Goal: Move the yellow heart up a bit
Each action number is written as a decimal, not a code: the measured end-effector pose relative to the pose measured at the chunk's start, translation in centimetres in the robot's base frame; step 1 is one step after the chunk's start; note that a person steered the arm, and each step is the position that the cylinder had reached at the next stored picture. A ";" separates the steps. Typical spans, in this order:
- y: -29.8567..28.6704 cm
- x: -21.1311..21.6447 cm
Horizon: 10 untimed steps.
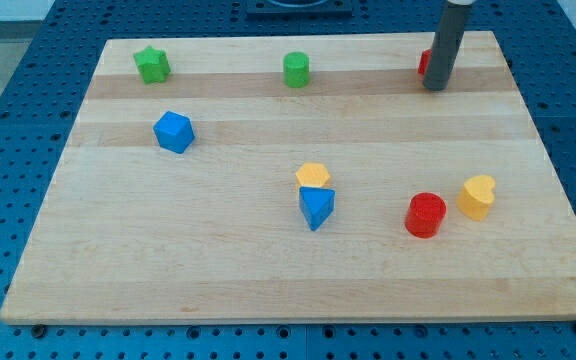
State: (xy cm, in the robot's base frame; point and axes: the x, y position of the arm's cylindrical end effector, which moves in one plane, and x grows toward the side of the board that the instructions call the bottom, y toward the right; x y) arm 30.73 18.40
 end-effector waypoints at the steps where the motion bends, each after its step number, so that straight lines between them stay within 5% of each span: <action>1: 0.0 1.3; 4: -8.4 2.5; 9: -9.0 2.5; 10: -9.0 8.4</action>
State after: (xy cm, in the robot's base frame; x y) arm 39.16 9.37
